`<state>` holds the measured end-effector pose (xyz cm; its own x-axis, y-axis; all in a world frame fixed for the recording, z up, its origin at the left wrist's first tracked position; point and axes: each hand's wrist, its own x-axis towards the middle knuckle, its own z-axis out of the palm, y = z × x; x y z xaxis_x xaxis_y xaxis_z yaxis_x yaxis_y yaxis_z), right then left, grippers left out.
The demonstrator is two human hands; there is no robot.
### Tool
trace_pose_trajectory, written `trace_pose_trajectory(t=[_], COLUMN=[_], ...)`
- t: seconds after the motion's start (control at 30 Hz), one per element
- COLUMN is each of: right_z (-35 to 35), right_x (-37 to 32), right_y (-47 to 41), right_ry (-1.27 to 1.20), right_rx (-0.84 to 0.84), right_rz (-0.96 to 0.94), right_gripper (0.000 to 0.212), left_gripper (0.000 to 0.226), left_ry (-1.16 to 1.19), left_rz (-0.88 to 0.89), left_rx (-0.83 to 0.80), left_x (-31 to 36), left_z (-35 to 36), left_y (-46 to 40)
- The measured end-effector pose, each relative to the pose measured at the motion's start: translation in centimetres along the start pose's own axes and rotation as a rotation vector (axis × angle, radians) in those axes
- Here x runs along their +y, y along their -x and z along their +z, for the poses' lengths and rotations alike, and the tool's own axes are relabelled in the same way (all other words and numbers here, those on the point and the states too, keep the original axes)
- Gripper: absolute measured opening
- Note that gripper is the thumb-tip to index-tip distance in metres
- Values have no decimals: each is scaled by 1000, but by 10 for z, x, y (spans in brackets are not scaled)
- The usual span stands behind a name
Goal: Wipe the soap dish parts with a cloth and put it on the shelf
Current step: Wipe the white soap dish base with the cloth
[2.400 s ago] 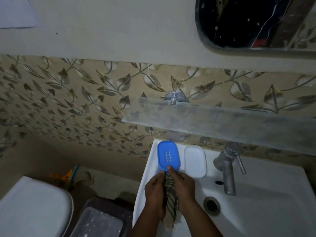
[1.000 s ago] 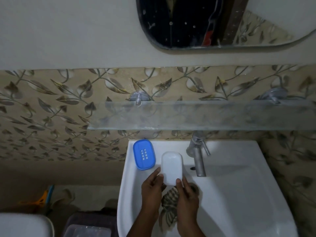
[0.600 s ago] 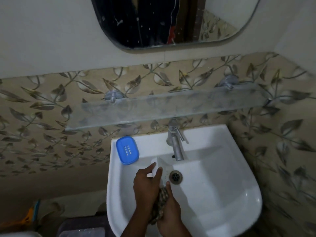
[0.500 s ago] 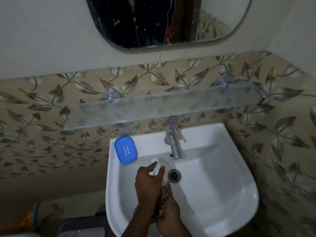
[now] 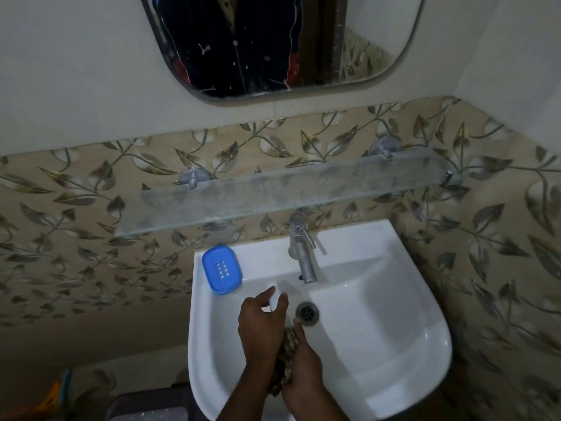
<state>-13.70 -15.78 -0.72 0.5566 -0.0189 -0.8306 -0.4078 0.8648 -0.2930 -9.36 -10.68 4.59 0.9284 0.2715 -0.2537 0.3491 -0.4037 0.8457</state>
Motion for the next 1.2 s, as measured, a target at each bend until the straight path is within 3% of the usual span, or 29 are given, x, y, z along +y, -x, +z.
trace_pose_trajectory(t=[0.13, 0.2, 0.23, 0.3, 0.37, 0.47, 0.57, 0.67, 0.77, 0.8, 0.87, 0.93, 1.0, 1.03, 1.1, 1.13, 1.2], right_z=[4, 6, 9, 15, 22, 27, 36, 64, 100, 105, 101, 89, 87, 87, 91, 93, 96], right_x=[-6, -11, -13, -20, -27, -34, -56, -88, -99, -95, -80, -75, -80, -86, -96, -102, -108], right_y=[8, 16, 22, 36, 52, 71, 93, 117, 132, 128, 104, 83, 94, 101, 114, 117, 108], right_ry=[183, 311, 370, 476, 614, 798, 830, 633, 600, 724, 1239, 1607, 1702, 1787, 1934, 2032, 2179], right_rx=[11, 22, 31, 12, -79, -167, -34, 117, 31, -52, -233, -235, -274, -377, -610, -644, -463], right_rz=[-166, -308, -365, -477, -540, -600, -728, -965, -1242, -1335, -1409, -1504, -1437, -1359, -1271, -1318, -1484], right_gripper=[46, 38, 36, 29, 26, 21, 17, 34, 44, 39, 32, 39, 45, 46, 33, 24, 33], left_gripper=[27, 27, 30, 45, 68, 77, 73, 64, 61, 61, 60, 42, 42, 43, 50, 53, 53], left_ry=[178, 335, 481, 853, 1168, 1351, 1379, 1300, 1357, 1386, 1353, 1269, 1269, 1288, 1317, 1285, 1240], left_rz=[-61, -178, -282, -490, -560, -517, -443, -344, -293, -273, -220, -206, -235, -256, -294, -266, -235], left_rx=[52, 41, -24, -304, -570, -623, -576, -549, -608, -604, -579, -510, -457, -459, -439, -447, -475], left_x=[-2, 2, 4, 8, 10, 15, 19, 24, 38, 45, 55, 61, 55, 52, 49, 49, 55], left_z=[-15, -24, -29, -41, -54, -66, -67, -60, -46, -43, -43, -39, -34, -34, -35, -35, -34], left_y=[-4, -8, -13, -20, -21, -24, -29, -26, -15, -11, -7, -6, -9, -10, -14, -17, -14])
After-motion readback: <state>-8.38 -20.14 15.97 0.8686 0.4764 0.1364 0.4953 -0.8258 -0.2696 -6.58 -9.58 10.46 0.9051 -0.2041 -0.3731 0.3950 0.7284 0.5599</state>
